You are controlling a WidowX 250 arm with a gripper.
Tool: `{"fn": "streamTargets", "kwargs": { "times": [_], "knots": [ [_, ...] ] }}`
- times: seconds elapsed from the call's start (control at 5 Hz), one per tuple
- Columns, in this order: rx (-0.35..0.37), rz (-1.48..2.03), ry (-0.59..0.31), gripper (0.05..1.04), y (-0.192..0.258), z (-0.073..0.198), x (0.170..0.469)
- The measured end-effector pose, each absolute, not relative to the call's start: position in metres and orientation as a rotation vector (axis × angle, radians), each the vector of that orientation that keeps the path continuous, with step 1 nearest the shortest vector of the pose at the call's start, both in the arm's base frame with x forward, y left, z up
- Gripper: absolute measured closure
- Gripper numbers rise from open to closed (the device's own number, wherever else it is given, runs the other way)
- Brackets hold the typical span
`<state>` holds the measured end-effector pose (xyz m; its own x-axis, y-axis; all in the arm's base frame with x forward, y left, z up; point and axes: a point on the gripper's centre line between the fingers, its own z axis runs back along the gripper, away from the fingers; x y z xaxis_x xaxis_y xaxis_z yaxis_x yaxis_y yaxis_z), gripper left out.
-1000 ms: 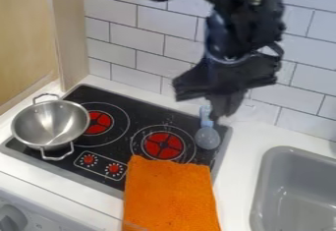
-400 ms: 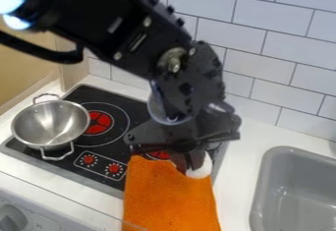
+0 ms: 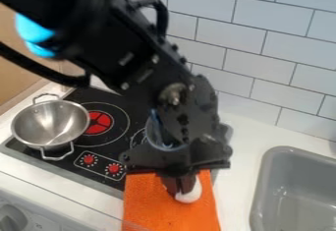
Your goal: Move the white object on to the top of the orange cloth
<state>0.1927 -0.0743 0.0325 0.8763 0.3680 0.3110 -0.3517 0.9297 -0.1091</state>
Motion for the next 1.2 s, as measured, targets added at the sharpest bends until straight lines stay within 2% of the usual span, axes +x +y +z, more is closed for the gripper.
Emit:
{"fn": "streamTargets", "kwargs": {
  "times": [0.4,0.6,0.8,1.0,1.2],
  "knots": [
    [-0.028,0.388,-0.302,1.016,-0.073,0.029,0.189],
    [-0.02,0.397,-0.299,0.867,-0.071,0.028,0.188],
    [-0.02,0.379,-0.302,0.604,-0.072,0.03,0.19],
    [-0.035,0.368,-0.33,0.29,-0.077,0.037,0.2],
    [-0.024,0.363,-0.331,0.067,-0.075,0.039,0.199]
  ]
}}
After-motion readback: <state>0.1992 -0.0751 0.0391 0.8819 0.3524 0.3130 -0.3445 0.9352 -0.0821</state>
